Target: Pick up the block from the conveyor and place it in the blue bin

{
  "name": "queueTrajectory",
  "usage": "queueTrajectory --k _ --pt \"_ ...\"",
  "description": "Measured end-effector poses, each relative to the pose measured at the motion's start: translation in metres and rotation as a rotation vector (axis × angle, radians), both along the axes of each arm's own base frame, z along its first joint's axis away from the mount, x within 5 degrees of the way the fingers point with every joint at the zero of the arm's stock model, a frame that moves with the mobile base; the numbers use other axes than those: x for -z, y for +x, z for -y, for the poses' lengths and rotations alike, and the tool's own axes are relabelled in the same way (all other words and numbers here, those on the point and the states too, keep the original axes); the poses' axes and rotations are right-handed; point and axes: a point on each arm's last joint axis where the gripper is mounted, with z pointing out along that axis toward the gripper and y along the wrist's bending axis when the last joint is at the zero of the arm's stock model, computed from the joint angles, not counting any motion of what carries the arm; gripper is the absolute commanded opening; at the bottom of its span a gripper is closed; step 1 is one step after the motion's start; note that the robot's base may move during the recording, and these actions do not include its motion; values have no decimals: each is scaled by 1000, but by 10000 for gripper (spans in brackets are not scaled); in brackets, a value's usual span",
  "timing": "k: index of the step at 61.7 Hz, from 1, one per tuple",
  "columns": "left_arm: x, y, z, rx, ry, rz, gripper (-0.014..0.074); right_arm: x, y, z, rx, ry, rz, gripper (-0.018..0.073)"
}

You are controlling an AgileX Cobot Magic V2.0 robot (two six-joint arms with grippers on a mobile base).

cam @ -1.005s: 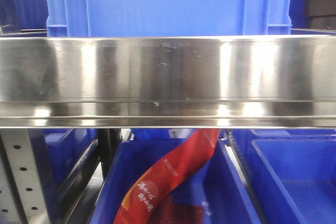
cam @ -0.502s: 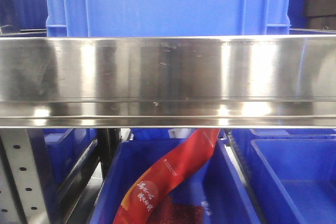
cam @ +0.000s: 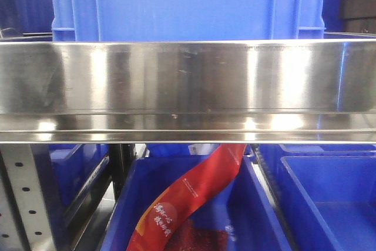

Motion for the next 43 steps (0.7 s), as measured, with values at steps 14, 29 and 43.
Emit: queueTrajectory --k 14,29,43 --pt "0 0 0 0 0 0 -111 0 0 0 0 0 3 -167" --pt "0 0 0 0 0 0 -111 0 0 0 0 -2 3 -167" --pt "0 0 0 0 0 0 -111 0 0 0 0 -2 4 -167"
